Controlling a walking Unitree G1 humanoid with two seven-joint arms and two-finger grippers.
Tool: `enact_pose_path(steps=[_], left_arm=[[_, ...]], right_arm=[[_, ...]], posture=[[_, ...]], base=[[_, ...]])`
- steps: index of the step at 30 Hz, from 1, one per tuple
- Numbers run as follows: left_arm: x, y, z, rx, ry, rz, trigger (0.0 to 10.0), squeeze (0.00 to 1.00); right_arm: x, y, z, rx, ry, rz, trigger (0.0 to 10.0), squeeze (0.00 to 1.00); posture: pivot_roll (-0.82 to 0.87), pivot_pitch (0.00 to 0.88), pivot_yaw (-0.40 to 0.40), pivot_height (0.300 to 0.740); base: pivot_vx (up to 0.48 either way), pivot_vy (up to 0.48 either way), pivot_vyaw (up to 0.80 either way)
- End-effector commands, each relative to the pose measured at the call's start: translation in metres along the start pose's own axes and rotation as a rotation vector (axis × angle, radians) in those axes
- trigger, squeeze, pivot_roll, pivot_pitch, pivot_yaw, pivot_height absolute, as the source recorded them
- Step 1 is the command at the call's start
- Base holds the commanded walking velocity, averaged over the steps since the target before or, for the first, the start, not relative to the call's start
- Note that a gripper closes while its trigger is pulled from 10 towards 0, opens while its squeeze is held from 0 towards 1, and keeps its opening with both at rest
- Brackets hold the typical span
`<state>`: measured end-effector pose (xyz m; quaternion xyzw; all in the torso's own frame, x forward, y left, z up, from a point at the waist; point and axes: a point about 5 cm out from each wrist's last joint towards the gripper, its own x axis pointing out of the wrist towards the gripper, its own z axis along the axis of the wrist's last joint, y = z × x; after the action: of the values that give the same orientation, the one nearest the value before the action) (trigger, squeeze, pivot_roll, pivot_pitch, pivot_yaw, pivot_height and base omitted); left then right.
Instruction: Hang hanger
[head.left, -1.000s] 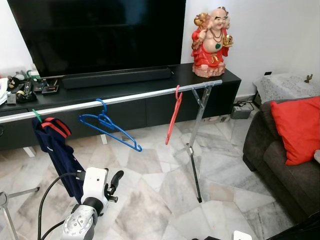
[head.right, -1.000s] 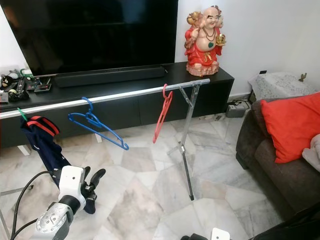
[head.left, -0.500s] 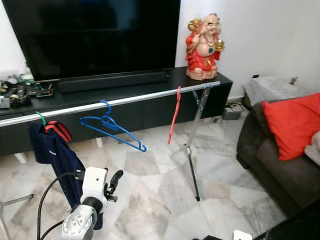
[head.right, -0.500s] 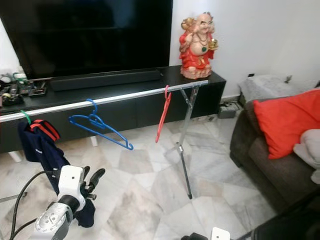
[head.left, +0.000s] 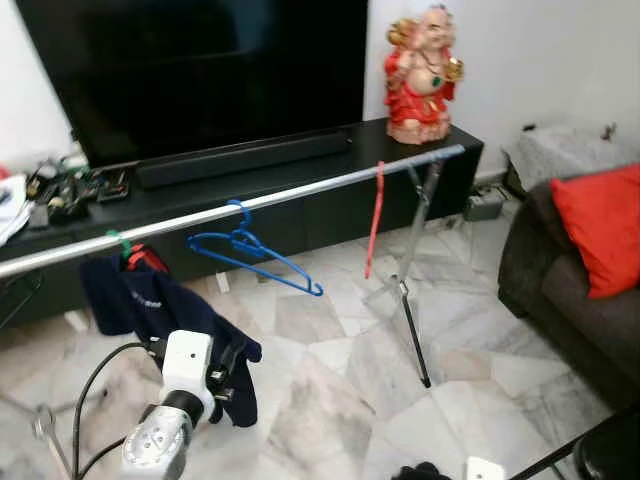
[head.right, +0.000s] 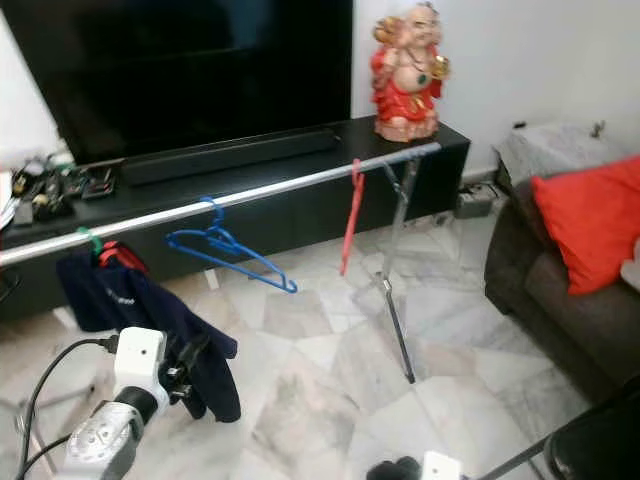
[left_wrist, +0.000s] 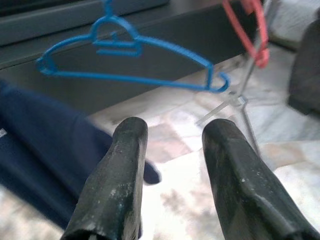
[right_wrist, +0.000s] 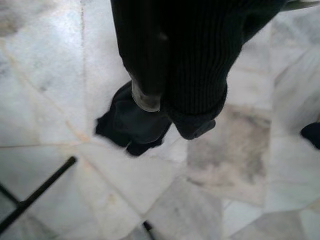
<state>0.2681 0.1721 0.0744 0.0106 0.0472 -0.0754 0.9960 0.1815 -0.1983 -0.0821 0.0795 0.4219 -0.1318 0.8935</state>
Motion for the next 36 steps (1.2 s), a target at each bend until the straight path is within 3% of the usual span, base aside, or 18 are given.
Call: enact_pose_path(steps=[1, 23, 28, 30, 33, 36], left_arm=[[0.0, 0.006, 0.001, -0.002, 0.008, 0.013, 10.0, 0.0], [0.001, -0.003, 0.006, -0.006, -0.013, -0.029, 10.0, 0.0], [0.0, -0.001, 0.005, -0.006, -0.008, -0.016, 10.0, 0.0], [0.0, 0.0, 0.005, -0.007, -0.01, -0.01, 10.0, 0.0], [0.0, 0.001, 0.005, -0.006, -0.012, -0.003, 10.0, 0.0], [0.0, -0.001, 0.005, -0.008, -0.014, -0.005, 10.0, 0.0]], right_arm=[[0.001, 0.009, 0.004, 0.015, -0.02, 0.016, 10.0, 0.0], [0.002, 0.007, 0.011, 0.034, -0.053, 0.002, 10.0, 0.0], [0.004, -0.004, 0.056, 0.082, -0.266, -0.081, 10.0, 0.0], [0.001, -0.005, 0.083, 0.102, -0.412, -0.088, 10.0, 0.0], [-0.005, -0.004, 0.096, 0.103, -0.527, -0.082, 10.0, 0.0], [-0.011, -0.002, 0.096, 0.087, -0.594, -0.08, 10.0, 0.0]], posture=[[0.12, 0.0, 0.047, 0.74], [0.12, 0.0, 0.044, 0.74], [0.12, 0.0, 0.041, 0.74], [0.12, 0.0, 0.03, 0.74], [0.11, 0.0, 0.029, 0.74], [0.1, 0.0, 0.03, 0.74]], base=[[0.0, 0.247, 0.0], [0.0, 0.045, 0.0], [0.0, 0.0, 0.0], [0.0, 0.0, 0.0], [0.0, 0.0, 0.0], [0.0, 0.0, 0.0]])
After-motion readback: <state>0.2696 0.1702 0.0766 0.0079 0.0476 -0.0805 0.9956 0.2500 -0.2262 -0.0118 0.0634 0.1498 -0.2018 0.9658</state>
